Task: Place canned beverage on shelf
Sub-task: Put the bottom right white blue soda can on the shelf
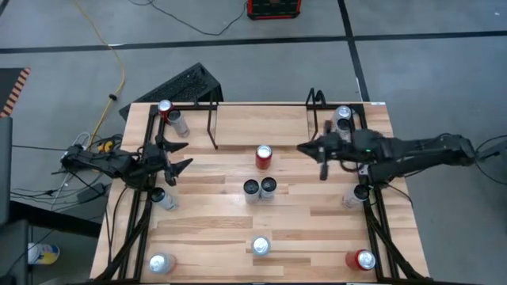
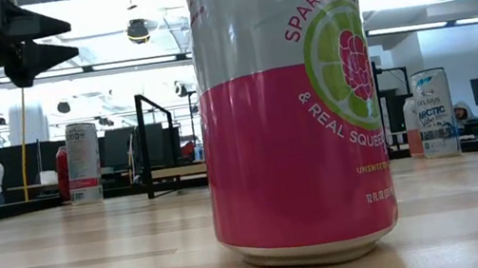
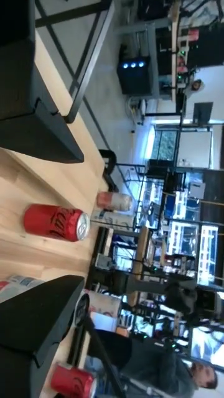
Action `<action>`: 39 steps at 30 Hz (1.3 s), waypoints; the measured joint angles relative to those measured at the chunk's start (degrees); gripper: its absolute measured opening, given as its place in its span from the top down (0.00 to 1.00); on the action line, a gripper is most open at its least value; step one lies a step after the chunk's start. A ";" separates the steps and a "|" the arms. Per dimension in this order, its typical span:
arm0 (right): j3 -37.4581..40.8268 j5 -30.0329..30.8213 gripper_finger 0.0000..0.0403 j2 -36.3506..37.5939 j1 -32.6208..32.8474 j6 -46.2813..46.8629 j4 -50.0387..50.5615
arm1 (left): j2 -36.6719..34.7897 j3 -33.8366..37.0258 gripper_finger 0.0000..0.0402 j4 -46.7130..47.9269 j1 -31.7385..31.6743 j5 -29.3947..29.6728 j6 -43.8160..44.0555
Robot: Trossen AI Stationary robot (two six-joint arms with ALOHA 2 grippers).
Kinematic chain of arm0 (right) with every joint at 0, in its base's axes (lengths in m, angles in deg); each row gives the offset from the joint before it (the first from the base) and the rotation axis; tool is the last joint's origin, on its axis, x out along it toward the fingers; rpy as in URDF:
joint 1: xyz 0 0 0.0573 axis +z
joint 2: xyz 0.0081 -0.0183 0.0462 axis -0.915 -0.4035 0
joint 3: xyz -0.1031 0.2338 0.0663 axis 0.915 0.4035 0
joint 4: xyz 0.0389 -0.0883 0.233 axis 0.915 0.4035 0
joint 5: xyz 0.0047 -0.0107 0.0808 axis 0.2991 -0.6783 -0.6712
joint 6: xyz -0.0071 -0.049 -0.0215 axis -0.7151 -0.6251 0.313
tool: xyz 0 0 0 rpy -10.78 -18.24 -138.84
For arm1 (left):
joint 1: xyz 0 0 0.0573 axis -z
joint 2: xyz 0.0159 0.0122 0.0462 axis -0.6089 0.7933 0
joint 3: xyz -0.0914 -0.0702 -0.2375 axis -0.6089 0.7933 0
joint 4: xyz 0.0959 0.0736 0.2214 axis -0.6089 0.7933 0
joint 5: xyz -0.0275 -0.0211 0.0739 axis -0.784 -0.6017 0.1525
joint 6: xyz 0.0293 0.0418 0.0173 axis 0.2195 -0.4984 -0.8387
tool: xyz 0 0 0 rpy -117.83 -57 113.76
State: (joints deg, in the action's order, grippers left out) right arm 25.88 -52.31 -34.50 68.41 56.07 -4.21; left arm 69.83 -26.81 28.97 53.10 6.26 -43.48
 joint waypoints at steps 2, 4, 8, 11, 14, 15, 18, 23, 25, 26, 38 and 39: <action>-4.79 -0.19 0.80 -4.27 0.02 -0.81 5.46 | 2.59 -0.58 0.26 0.21 -0.06 -0.68 -0.06; -9.27 -0.77 0.77 -8.44 0.09 -2.28 8.34 | 6.51 -1.94 0.26 0.11 -0.77 -1.20 -0.30; -16.28 -0.79 0.68 -14.77 1.31 -6.24 12.97 | 15.89 -5.85 0.26 0.29 -3.79 -4.19 -1.01; -19.18 -0.76 0.60 -18.46 2.78 -8.04 13.82 | 21.72 -9.20 0.26 2.39 -6.02 -7.49 -1.59; -20.35 -0.77 0.50 -21.25 4.81 -7.33 13.83 | 26.09 -10.78 0.26 2.03 -7.57 -10.43 -1.44; -20.66 -0.79 0.47 -22.21 5.63 -6.94 13.90 | 27.14 -11.02 0.26 1.76 -7.87 -11.19 -1.41; -20.75 -0.80 0.39 -24.25 8.22 -6.93 14.03 | 29.71 -11.02 0.26 0.68 -8.52 -12.31 -0.77; -20.77 -0.80 0.33 -27.97 10.70 -6.74 13.64 | 31.97 -11.02 0.26 0.27 -9.32 -12.44 1.46; -20.77 -0.79 0.32 -29.26 10.90 -6.74 13.10 | 32.44 -11.02 0.26 0.15 -9.40 -12.43 2.05; -20.77 -0.79 0.31 -29.76 10.90 -6.72 13.12 | 32.59 -11.02 0.26 0.07 -9.40 -12.42 2.10; -20.81 -0.79 0.14 -32.55 10.40 -3.09 14.25 | 32.66 -11.02 0.26 -0.04 -9.40 -12.20 3.28; -20.85 -0.79 0.13 -32.75 10.40 -3.03 14.35 | 32.66 -11.02 0.26 -0.05 -9.40 -12.19 3.28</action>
State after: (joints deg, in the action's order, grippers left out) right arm 5.04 -53.10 -67.24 78.81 53.04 10.14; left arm 102.49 -37.83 28.92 43.70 -5.93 -40.19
